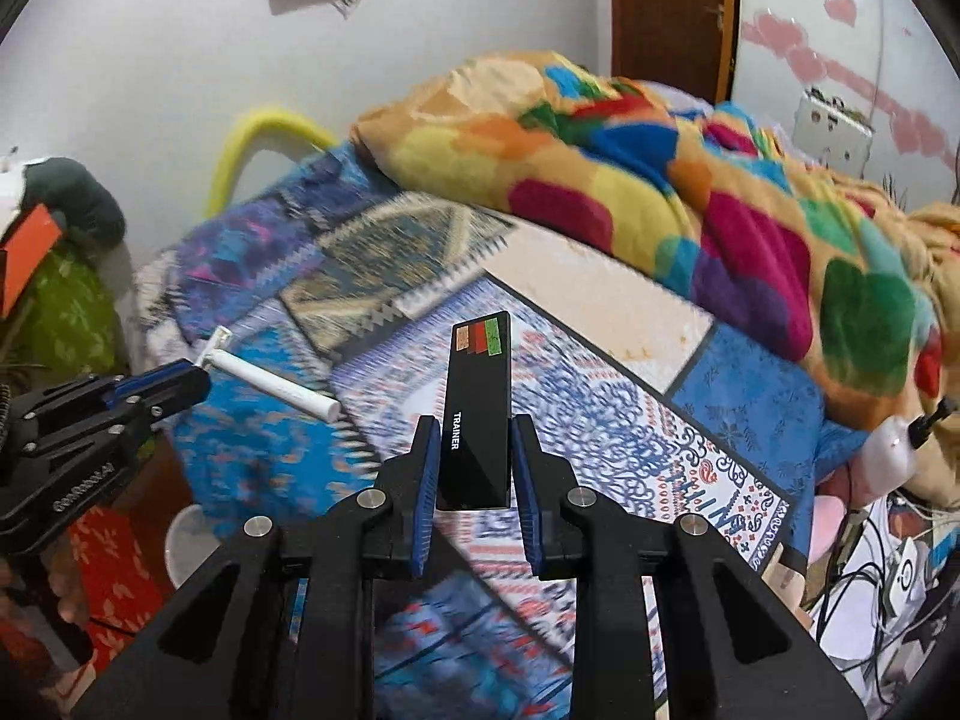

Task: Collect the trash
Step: 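Carry the razor and black card with both grippers over the bin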

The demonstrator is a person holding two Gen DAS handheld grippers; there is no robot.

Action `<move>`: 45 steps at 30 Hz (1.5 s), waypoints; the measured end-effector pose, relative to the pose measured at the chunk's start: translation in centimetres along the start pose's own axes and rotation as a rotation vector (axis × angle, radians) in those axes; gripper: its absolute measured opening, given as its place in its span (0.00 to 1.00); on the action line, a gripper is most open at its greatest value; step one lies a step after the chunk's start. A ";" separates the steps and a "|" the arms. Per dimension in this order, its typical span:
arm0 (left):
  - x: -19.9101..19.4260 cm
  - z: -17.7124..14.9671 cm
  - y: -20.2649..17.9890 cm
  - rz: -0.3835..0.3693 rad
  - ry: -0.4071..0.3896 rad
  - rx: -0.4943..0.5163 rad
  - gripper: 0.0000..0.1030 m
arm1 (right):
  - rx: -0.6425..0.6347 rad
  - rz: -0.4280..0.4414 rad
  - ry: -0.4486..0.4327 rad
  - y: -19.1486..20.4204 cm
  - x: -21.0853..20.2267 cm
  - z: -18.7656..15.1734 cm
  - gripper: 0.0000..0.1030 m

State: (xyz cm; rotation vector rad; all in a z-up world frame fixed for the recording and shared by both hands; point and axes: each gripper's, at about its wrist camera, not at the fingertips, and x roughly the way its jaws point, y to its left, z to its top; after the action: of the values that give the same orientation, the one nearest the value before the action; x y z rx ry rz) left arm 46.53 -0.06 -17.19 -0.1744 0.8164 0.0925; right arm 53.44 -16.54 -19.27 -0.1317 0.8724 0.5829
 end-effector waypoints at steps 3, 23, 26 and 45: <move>-2.4 -0.2 1.1 -0.001 -0.022 -0.016 0.10 | -0.013 0.019 -0.037 1.9 -2.4 0.3 0.21; -13.1 -8.2 13.5 0.120 -0.043 -0.155 0.10 | -0.132 0.140 -0.053 15.7 -5.4 -2.4 0.21; -13.8 -9.6 16.1 0.153 -0.038 -0.191 0.10 | -0.161 0.158 -0.046 18.0 -5.1 -2.6 0.21; -11.8 -20.0 28.8 0.295 0.120 -0.370 0.10 | -0.297 0.280 0.158 30.1 3.2 -6.7 0.21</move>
State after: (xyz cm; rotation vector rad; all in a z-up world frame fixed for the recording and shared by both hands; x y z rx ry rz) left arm 19.87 24.25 -25.47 -0.4099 0.9368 0.5168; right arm 34.48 7.76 -22.32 -0.3318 0.9608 0.9736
